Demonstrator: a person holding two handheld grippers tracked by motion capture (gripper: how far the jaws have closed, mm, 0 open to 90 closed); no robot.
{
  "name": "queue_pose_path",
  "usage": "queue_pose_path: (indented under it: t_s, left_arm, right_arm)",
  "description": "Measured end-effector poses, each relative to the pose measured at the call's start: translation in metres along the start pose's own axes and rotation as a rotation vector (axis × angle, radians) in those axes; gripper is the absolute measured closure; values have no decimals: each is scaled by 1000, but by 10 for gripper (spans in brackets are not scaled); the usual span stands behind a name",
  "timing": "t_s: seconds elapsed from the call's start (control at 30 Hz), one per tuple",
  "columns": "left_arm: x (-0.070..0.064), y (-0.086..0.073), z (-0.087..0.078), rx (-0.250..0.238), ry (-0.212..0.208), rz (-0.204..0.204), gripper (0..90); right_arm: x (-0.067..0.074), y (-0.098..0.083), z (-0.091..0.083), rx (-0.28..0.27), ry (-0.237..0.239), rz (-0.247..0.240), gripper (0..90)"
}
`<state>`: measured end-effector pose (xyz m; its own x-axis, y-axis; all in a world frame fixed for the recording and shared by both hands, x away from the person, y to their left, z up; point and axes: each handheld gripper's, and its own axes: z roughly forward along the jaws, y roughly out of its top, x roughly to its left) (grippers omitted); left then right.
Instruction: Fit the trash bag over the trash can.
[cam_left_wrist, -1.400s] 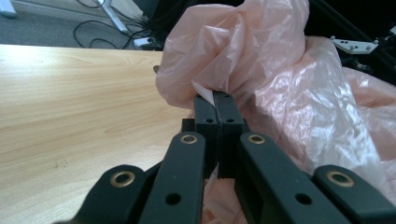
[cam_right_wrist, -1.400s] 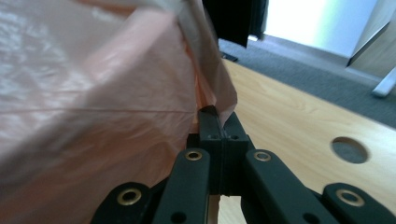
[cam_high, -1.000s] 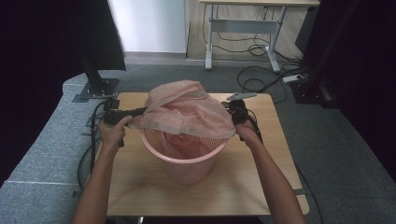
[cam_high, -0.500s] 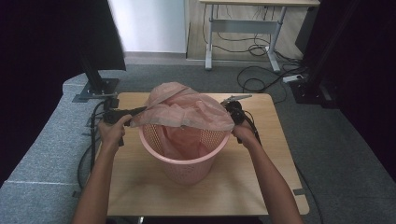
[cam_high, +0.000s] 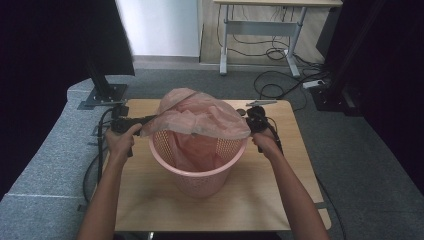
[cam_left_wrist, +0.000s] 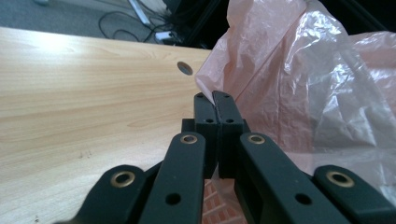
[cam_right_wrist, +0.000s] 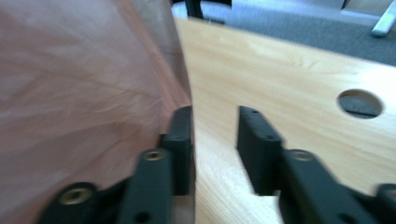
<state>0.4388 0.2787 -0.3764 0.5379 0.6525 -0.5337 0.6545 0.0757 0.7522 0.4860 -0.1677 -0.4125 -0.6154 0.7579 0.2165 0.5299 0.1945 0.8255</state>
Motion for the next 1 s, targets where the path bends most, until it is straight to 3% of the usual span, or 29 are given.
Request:
queue_pose_path:
  t_s: [0.07, 0.17, 0.37, 0.53, 0.8, 1.0]
  left_arm:
    - [-2, -1, -5, -3, 0, 14, 896]
    - [-4, -3, -10, -13, -6, 23, 896]
    - [-14, -5, -17, -22, -14, 36, 895]
    - [-16, -9, -24, -28, -15, 38, 895]
    - [-20, -16, -32, -34, -22, 34, 894]
    - [-22, -17, -35, -31, -23, 40, 893]
  right_arm:
    - [-4, 4, -20, -67, -29, 6, 457]
    - [-10, 6, -47, -120, -20, 20, 376]
    - [-9, 3, -90, -139, 16, 14, 314]
    - [5, -7, -120, -145, 61, -24, 292]
    - [42, -15, -147, -164, 149, -80, 236]
    - [60, -10, -152, -182, 206, -103, 244]
